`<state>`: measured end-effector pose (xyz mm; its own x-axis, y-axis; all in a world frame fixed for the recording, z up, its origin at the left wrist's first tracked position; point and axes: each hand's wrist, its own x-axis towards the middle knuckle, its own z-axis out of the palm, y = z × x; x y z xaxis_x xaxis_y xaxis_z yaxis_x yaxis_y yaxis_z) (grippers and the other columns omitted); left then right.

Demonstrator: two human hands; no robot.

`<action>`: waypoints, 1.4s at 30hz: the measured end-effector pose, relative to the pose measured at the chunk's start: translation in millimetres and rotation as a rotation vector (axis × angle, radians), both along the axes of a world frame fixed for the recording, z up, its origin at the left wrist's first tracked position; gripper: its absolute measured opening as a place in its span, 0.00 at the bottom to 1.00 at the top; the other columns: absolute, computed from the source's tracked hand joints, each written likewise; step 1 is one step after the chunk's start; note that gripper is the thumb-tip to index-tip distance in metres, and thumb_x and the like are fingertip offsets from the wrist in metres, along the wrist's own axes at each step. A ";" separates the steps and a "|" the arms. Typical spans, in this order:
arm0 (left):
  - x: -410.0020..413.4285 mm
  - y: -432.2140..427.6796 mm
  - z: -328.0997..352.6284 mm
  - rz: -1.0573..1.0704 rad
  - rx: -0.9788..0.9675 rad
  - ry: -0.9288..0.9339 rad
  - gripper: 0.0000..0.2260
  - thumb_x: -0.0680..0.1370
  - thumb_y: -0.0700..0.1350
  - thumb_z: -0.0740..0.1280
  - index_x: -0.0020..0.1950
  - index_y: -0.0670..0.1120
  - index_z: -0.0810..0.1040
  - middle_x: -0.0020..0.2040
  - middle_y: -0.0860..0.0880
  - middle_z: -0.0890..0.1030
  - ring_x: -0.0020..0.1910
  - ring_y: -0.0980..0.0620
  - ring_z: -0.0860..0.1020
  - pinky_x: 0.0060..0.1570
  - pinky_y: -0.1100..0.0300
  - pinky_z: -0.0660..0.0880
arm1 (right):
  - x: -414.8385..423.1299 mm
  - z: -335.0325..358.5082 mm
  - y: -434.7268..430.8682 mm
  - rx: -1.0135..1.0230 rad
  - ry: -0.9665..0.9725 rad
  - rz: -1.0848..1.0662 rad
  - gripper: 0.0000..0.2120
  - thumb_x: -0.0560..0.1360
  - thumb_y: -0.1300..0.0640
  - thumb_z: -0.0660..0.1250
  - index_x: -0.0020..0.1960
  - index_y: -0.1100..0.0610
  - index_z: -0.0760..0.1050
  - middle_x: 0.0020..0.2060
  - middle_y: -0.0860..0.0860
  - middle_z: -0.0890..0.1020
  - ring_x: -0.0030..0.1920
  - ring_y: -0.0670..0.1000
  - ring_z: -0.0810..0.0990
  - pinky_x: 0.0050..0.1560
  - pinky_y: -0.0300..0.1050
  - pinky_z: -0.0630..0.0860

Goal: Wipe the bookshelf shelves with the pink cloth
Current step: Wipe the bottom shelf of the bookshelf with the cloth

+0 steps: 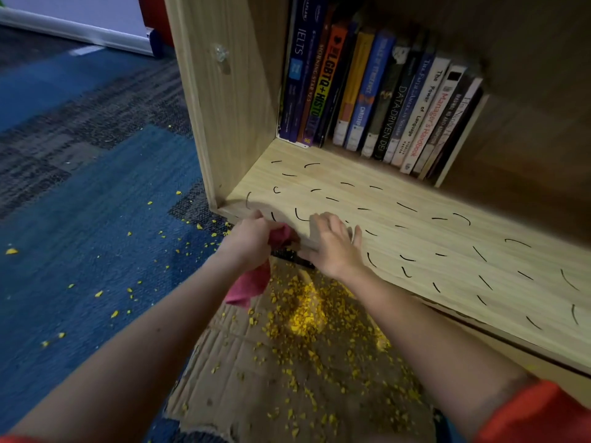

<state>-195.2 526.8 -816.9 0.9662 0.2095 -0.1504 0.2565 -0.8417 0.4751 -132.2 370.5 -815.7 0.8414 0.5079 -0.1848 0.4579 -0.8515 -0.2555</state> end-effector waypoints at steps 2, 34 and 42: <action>-1.3 7.2 8.0 0.090 0.048 -0.093 0.26 0.74 0.32 0.60 0.69 0.52 0.71 0.63 0.41 0.70 0.61 0.38 0.71 0.61 0.48 0.70 | -2.9 -1.2 2.7 0.001 -0.044 0.034 0.28 0.76 0.47 0.63 0.73 0.52 0.59 0.69 0.50 0.62 0.71 0.51 0.58 0.72 0.56 0.42; -17.3 21.6 -14.7 0.005 -0.030 -0.143 0.27 0.70 0.27 0.59 0.66 0.46 0.76 0.62 0.42 0.75 0.61 0.41 0.72 0.63 0.52 0.66 | -0.2 -4.3 10.7 -0.142 -0.157 0.039 0.12 0.80 0.60 0.59 0.58 0.51 0.78 0.57 0.49 0.76 0.58 0.56 0.76 0.71 0.53 0.49; 9.4 9.1 -4.4 0.160 0.096 -0.169 0.28 0.75 0.31 0.58 0.72 0.51 0.67 0.70 0.48 0.66 0.61 0.41 0.64 0.62 0.52 0.63 | -10.8 -7.8 8.4 -0.132 -0.180 0.141 0.16 0.80 0.57 0.58 0.67 0.53 0.70 0.64 0.50 0.72 0.63 0.53 0.73 0.72 0.53 0.49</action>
<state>-185.8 535.9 -821.3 0.9291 0.3677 0.0385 0.3142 -0.8402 0.4421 -143.1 378.9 -823.5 0.7891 0.6041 -0.1113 0.6026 -0.7964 -0.0502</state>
